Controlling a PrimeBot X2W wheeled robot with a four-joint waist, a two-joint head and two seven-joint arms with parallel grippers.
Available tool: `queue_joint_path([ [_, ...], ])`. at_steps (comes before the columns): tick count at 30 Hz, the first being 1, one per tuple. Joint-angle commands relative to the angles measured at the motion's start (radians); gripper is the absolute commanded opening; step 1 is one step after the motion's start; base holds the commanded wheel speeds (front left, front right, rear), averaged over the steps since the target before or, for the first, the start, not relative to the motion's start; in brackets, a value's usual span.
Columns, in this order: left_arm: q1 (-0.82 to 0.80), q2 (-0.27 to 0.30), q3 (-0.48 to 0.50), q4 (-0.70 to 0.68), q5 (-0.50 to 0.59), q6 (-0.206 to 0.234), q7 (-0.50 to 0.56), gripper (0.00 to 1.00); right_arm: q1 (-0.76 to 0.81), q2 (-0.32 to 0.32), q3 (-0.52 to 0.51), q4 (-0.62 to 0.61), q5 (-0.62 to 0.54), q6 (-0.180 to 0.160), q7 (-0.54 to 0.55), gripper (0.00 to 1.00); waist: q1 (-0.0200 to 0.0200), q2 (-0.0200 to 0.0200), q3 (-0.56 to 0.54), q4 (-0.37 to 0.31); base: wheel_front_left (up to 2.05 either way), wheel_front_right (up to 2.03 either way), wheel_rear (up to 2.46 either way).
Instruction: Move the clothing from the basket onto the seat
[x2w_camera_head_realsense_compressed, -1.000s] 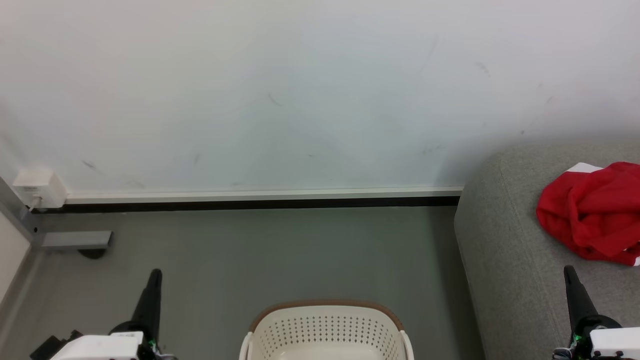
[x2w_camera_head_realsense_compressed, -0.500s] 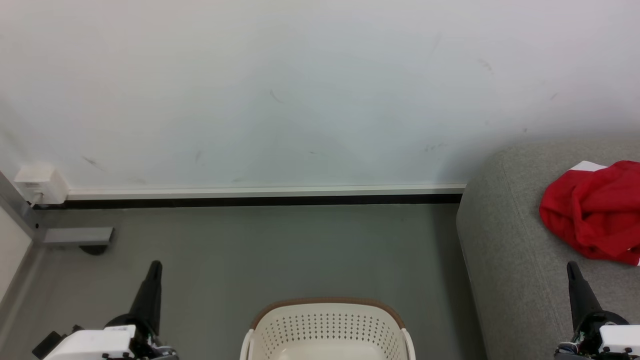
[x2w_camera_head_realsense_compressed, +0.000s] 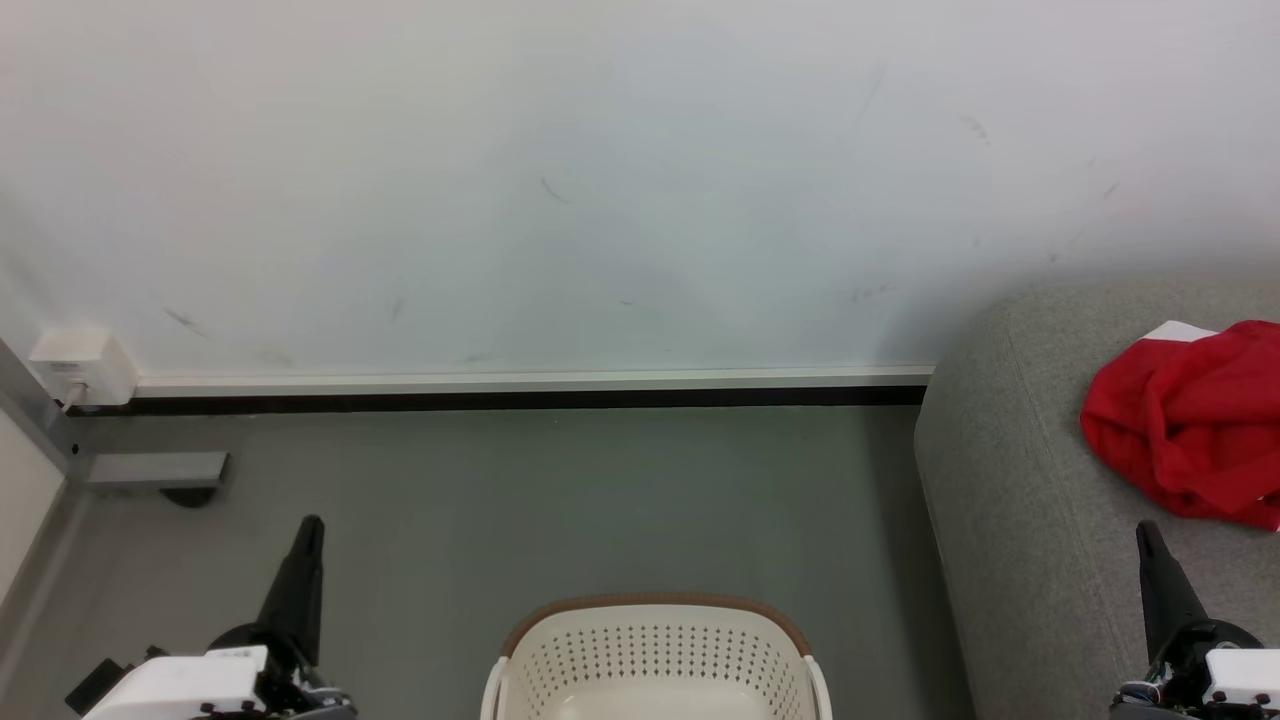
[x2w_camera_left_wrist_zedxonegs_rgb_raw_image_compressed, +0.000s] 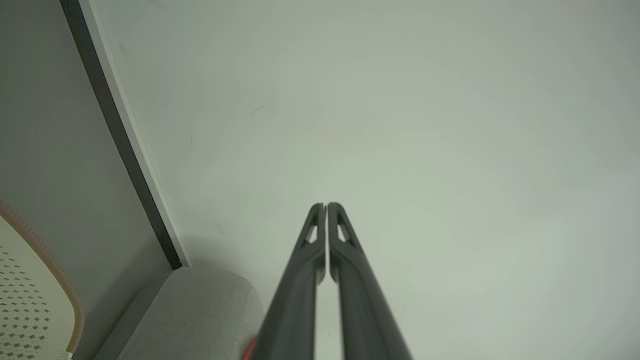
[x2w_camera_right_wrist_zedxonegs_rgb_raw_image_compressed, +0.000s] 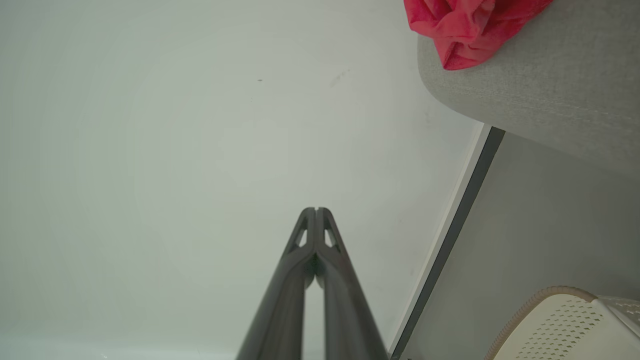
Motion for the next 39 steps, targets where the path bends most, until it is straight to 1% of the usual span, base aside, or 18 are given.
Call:
queue_joint_path([
  [1, -0.007, 0.007, 0.003, -0.002, -0.014, -0.007, 0.003, 0.0, -0.009, -0.01, 0.0, -0.005, 0.006, -0.002, -0.003, 0.0, 0.0, 0.0, 0.0, 0.0, 0.0, 0.0, 0.0],
  [39, -0.007, 0.007, 0.003, -0.003, -0.014, -0.007, 0.003, 0.0, -0.005, -0.035, 0.034, -0.01, 0.038, -0.002, -0.03, 0.0, 0.0, 0.0, 0.0, 0.0, 0.0, 0.0, 0.0],
])
